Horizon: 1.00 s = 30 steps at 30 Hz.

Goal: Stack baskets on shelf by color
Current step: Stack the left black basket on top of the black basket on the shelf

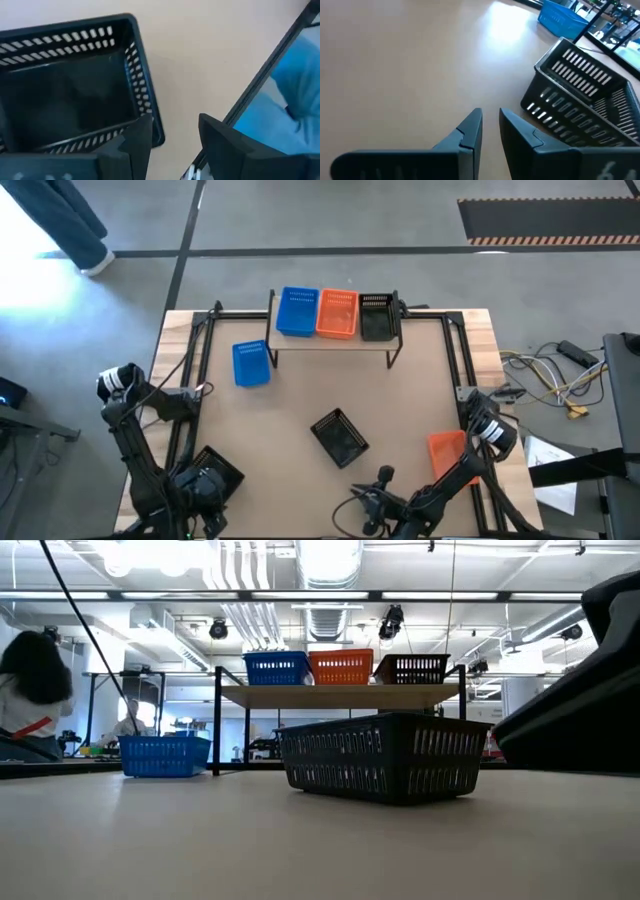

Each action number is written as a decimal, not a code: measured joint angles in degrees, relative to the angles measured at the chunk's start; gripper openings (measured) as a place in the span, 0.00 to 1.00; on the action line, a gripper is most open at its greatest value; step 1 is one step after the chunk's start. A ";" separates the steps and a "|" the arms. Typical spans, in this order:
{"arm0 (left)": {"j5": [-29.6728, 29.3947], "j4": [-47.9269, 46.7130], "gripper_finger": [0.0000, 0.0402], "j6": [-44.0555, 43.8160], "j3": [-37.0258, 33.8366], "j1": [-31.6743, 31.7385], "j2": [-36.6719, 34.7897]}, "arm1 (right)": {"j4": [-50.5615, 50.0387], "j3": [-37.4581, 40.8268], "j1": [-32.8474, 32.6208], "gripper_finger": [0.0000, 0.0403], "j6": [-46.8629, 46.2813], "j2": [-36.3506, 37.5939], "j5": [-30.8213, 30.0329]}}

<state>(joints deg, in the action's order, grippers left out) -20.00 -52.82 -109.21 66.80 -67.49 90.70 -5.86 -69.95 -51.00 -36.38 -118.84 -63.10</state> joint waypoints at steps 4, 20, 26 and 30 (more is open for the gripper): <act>-0.40 -0.18 0.40 -0.04 -1.56 1.31 0.06 | 0.06 -0.16 0.02 0.15 0.03 -0.33 -0.03; 9.19 2.38 0.21 6.07 -4.53 7.52 7.01 | -1.24 -0.05 0.02 0.15 0.51 0.63 0.01; 11.61 0.77 0.02 20.98 2.26 10.13 10.53 | -1.49 -0.01 -0.67 0.15 0.65 1.22 0.00; 10.72 1.28 0.01 39.40 11.32 12.20 11.61 | -1.49 -0.01 -1.43 0.15 0.46 1.79 -0.07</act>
<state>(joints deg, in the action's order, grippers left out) -9.28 -51.54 -69.81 78.12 -55.28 102.32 -7.35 -69.96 -52.43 -35.92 -117.05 -63.17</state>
